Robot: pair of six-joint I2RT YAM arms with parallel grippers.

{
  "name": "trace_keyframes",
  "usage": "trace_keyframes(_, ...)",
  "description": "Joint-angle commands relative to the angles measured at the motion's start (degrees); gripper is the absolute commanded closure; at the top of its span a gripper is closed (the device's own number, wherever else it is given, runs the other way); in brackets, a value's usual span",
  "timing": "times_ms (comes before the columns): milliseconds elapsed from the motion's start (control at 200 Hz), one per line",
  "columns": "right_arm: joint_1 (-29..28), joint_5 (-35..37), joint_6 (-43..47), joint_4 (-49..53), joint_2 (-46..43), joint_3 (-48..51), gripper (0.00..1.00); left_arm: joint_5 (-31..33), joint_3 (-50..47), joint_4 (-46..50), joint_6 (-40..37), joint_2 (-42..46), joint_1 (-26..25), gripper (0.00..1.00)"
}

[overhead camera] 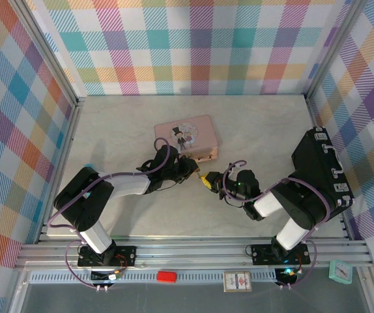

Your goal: Unlock the padlock with the key

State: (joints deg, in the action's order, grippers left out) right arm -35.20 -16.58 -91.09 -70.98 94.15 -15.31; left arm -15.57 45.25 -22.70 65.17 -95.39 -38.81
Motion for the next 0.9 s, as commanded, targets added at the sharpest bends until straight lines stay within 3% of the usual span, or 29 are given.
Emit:
trace_keyframes(0,0.5,-0.2,-0.3,-2.9,-0.9,0.5,1.0,-2.1,0.4,-9.9,1.8,3.6,0.6,1.0)
trace_keyframes(895,1.0,-1.1,-1.0,-5.0,0.3,-0.1,1.0,-2.1,-0.5,-11.8,2.3,4.0,0.6,1.0)
